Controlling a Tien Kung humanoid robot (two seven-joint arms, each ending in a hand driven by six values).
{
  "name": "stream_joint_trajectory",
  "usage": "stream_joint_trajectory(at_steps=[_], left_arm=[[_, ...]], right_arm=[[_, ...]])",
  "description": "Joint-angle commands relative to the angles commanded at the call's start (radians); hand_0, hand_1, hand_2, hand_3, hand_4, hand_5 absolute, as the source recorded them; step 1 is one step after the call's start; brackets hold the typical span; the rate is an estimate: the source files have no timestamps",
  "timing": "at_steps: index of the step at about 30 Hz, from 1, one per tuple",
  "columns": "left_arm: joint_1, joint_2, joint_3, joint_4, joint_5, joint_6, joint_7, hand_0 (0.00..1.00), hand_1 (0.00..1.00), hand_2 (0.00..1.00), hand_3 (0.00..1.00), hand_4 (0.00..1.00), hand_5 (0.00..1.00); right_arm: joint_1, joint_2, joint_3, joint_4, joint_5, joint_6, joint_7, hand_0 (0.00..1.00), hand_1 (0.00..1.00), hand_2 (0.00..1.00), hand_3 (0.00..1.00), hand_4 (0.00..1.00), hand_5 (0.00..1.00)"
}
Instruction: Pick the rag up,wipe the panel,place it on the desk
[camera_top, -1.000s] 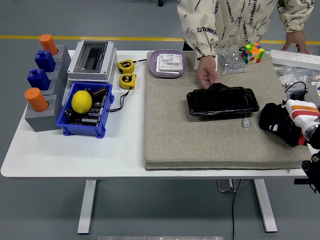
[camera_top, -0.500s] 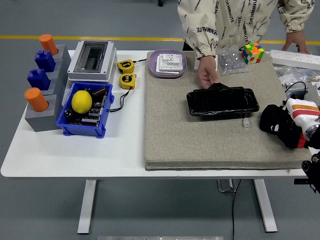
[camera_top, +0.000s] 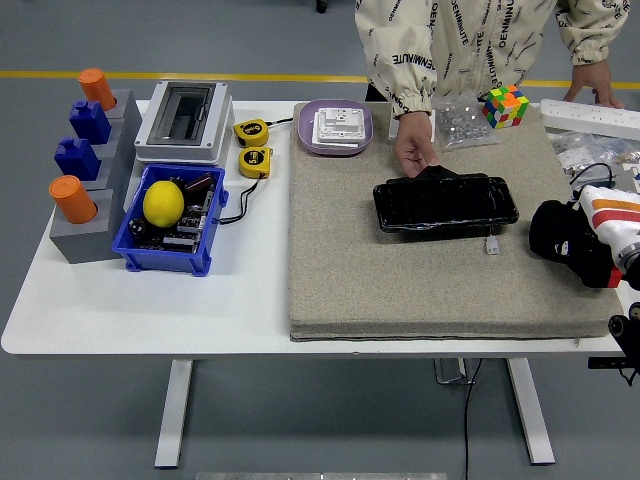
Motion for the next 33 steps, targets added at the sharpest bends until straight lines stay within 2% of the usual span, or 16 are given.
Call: stream_joint_trajectory(at_steps=[1, 6, 7, 13, 24, 33], left_arm=[[0.000, 0.000, -0.001, 0.000, 0.001, 0.000, 0.000, 0.633, 0.658, 0.684, 0.574, 0.614, 0.511], [-0.001, 0.000, -0.002, 0.000, 0.001, 0.000, 0.000, 0.633, 0.658, 0.684, 0.574, 0.614, 0.511], [-0.001, -0.001, -0.002, 0.000, 0.001, 0.000, 0.000, 0.633, 0.658, 0.684, 0.574, 0.614, 0.511], [-0.002, 0.000, -0.004, 0.000, 0.002, 0.000, 0.000, 0.634, 0.658, 0.685, 0.575, 0.614, 0.511], [-0.001, 0.001, -0.009, 0.001, 0.004, 0.000, 0.000, 0.633, 0.657, 0.686, 0.575, 0.614, 0.511], [-0.002, 0.002, -0.009, 0.000, 0.005, 0.000, 0.000, 0.634, 0.657, 0.686, 0.574, 0.615, 0.514]], right_arm=[[0.001, -0.002, 0.001, 0.003, 0.000, 0.000, -0.001, 0.256, 0.368, 0.400, 0.411, 0.977, 0.040], [0.007, -0.008, 0.004, 0.014, 0.000, 0.001, -0.003, 0.256, 0.368, 0.400, 0.411, 0.977, 0.040], [0.008, -0.009, 0.004, 0.016, 0.000, 0.001, -0.004, 0.260, 0.343, 0.379, 0.384, 0.955, 0.034], [0.016, -0.016, 0.006, 0.036, 0.000, 0.001, -0.009, 0.257, 0.321, 0.362, 0.366, 0.936, 0.025], [0.028, -0.025, -0.001, 0.084, 0.000, 0.005, -0.021, 0.253, 0.322, 0.357, 0.363, 0.935, 0.030], [0.065, -0.017, -0.037, 0.116, 0.000, 0.014, -0.031, 0.252, 0.319, 0.356, 0.363, 0.931, 0.029]])
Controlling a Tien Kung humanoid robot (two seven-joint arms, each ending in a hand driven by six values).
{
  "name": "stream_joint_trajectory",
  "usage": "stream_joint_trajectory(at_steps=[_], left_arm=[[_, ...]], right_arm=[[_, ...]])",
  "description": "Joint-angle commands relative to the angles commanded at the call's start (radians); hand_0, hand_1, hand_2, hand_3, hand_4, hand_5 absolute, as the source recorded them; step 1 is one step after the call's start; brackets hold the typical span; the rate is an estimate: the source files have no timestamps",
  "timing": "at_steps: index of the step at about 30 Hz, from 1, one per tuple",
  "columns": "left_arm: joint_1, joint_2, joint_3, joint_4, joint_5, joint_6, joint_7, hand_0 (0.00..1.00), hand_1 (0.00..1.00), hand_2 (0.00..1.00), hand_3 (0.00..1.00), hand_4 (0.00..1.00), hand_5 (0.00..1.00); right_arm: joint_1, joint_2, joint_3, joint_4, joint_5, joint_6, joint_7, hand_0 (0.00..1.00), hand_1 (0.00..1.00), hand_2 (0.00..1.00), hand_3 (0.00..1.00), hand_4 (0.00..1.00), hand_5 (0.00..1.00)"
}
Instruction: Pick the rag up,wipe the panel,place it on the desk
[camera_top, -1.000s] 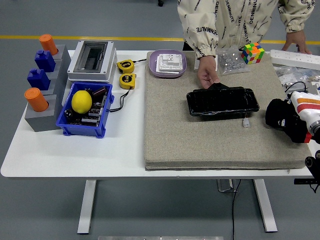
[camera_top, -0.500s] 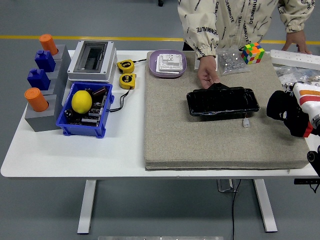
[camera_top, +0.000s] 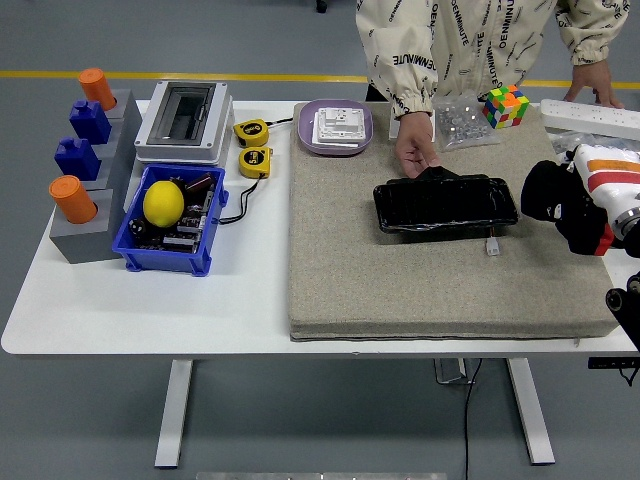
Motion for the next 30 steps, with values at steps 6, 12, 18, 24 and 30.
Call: stream_joint_trajectory(at_steps=[6, 12, 18, 24, 30], left_arm=[[0.001, 0.001, 0.005, 0.001, -0.003, 0.000, 0.000, 0.635, 0.658, 0.689, 0.574, 0.614, 0.512], [0.002, 0.003, 0.010, 0.001, -0.005, 0.000, 0.001, 0.635, 0.658, 0.686, 0.575, 0.614, 0.511], [0.000, 0.004, 0.016, 0.001, -0.008, 0.000, 0.001, 0.635, 0.658, 0.686, 0.574, 0.614, 0.511], [-0.001, 0.003, 0.022, 0.001, -0.011, 0.000, 0.001, 0.635, 0.658, 0.686, 0.574, 0.613, 0.511], [-0.004, 0.004, 0.023, 0.001, -0.010, 0.000, 0.001, 0.635, 0.658, 0.686, 0.574, 0.614, 0.511]], right_arm=[[0.023, 0.021, -0.022, 0.002, 0.000, 0.003, -0.001, 0.254, 0.319, 0.356, 0.362, 0.926, 0.027], [0.043, 0.048, -0.038, -0.002, 0.000, 0.001, 0.000, 0.255, 0.316, 0.356, 0.360, 0.915, 0.019], [0.055, 0.066, -0.060, -0.007, 0.000, -0.004, 0.003, 0.257, 0.315, 0.356, 0.360, 0.912, 0.015], [0.053, 0.073, -0.083, -0.012, 0.000, -0.008, 0.007, 0.259, 0.315, 0.356, 0.360, 0.910, 0.014], [0.059, 0.080, -0.111, -0.014, 0.000, -0.010, 0.009, 0.259, 0.315, 0.356, 0.361, 0.909, 0.014]])
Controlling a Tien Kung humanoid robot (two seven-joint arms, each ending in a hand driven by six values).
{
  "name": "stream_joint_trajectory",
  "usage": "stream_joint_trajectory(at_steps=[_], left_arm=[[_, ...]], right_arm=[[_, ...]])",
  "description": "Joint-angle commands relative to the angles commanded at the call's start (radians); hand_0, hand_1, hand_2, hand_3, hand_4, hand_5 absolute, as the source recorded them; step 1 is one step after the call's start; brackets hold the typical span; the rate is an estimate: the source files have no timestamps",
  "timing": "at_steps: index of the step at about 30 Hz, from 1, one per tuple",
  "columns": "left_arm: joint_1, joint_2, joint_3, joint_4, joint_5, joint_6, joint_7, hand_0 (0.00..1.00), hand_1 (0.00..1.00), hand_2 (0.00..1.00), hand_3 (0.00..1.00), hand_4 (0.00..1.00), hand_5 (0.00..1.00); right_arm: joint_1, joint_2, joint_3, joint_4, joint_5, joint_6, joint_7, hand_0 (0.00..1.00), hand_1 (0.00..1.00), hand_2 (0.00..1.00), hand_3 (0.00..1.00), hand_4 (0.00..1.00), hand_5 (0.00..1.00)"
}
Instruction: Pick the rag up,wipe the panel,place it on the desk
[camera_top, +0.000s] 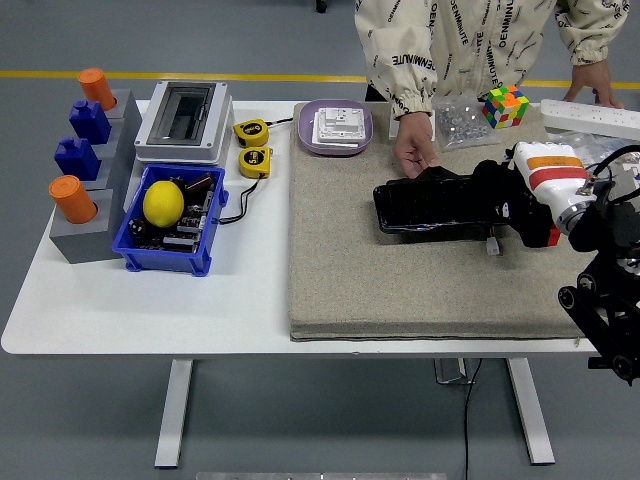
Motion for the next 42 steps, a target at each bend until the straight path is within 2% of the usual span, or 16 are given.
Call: stream_joint_trajectory(at_steps=[8, 15, 25, 34, 42], left_arm=[[-0.003, -0.003, -0.004, 0.000, -0.001, 0.000, 0.000, 0.636, 0.659, 0.685, 0.574, 0.613, 0.510], [-0.005, -0.006, -0.002, 0.002, -0.003, -0.001, 0.000, 0.635, 0.657, 0.684, 0.573, 0.613, 0.508], [-0.009, -0.008, 0.001, 0.002, -0.006, -0.001, 0.000, 0.634, 0.658, 0.684, 0.574, 0.613, 0.508], [-0.009, -0.008, -0.001, 0.002, -0.005, -0.001, 0.000, 0.635, 0.658, 0.683, 0.574, 0.613, 0.508], [-0.008, -0.009, -0.001, 0.002, -0.005, -0.001, 0.001, 0.635, 0.658, 0.684, 0.574, 0.613, 0.508]], right_arm=[[0.028, -0.009, -0.025, -0.021, 0.000, -0.006, 0.005, 0.260, 0.315, 0.356, 0.360, 0.908, 0.013], [0.080, -0.006, -0.034, -0.103, 0.000, -0.033, 0.021, 0.262, 0.315, 0.356, 0.361, 0.909, 0.011], [0.116, 0.014, -0.058, -0.198, 0.000, -0.067, 0.045, 0.268, 0.315, 0.356, 0.361, 0.909, 0.010], [0.123, 0.020, -0.071, -0.208, 0.006, -0.086, 0.057, 0.273, 0.316, 0.355, 0.361, 0.910, 0.010], [0.097, 0.035, -0.074, -0.199, 0.024, -0.091, 0.069, 0.272, 0.316, 0.355, 0.360, 0.909, 0.012]])
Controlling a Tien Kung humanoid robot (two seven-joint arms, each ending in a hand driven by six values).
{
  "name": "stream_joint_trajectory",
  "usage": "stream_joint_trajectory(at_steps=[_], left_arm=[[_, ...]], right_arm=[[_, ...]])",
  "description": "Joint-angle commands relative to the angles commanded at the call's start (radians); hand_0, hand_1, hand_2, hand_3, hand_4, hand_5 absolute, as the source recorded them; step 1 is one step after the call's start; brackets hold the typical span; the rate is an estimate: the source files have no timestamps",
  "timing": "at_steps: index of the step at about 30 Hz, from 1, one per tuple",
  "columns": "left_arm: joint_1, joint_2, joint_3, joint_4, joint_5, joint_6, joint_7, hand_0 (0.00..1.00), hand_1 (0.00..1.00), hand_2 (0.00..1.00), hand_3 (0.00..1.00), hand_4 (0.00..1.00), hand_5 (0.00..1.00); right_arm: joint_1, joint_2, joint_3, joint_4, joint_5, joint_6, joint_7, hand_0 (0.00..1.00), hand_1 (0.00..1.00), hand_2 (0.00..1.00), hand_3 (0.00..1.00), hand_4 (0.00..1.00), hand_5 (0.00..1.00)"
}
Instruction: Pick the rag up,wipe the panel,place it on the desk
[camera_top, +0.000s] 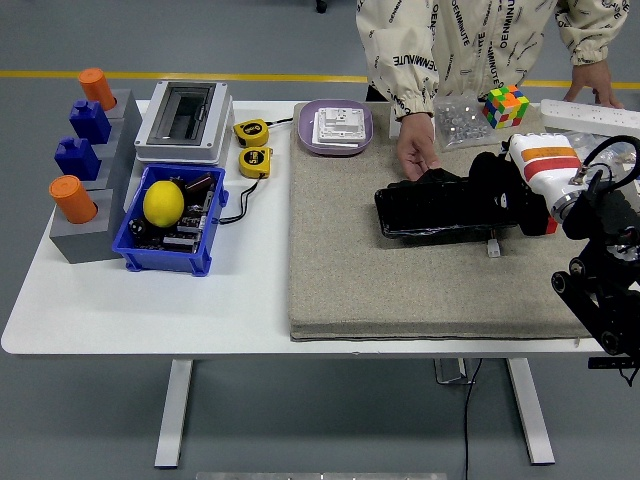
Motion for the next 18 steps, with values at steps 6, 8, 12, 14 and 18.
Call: stream_joint_trajectory(at_steps=[6, 8, 12, 14, 18], left_arm=[[-0.001, -0.001, -0.001, -0.001, 0.000, 0.000, 0.000, 0.635, 0.658, 0.683, 0.574, 0.613, 0.508], [-0.001, 0.000, -0.001, 0.000, 0.001, 0.000, 0.000, 0.635, 0.658, 0.683, 0.574, 0.613, 0.508], [-0.001, 0.001, -0.003, 0.000, 0.003, 0.000, 0.000, 0.635, 0.658, 0.683, 0.574, 0.612, 0.509], [-0.001, 0.001, -0.003, 0.000, 0.003, 0.000, 0.000, 0.635, 0.658, 0.683, 0.574, 0.612, 0.509], [-0.002, 0.001, -0.001, -0.001, 0.003, 0.000, 0.000, 0.635, 0.658, 0.684, 0.574, 0.612, 0.509]], right_arm=[[-0.014, 0.011, -0.002, 0.003, 0.001, 0.000, 0.001, 0.272, 0.316, 0.356, 0.360, 0.909, 0.011], [-0.014, 0.012, -0.001, 0.004, -0.001, 0.001, -0.001, 0.272, 0.316, 0.356, 0.360, 0.909, 0.011], [-0.010, 0.016, 0.001, 0.008, -0.004, 0.003, -0.004, 0.273, 0.316, 0.356, 0.361, 0.910, 0.010], [-0.008, 0.019, 0.002, 0.009, -0.005, 0.004, -0.005, 0.273, 0.316, 0.356, 0.361, 0.910, 0.010], [-0.002, 0.030, 0.001, 0.009, -0.007, 0.007, -0.007, 0.274, 0.316, 0.355, 0.360, 0.910, 0.010]])
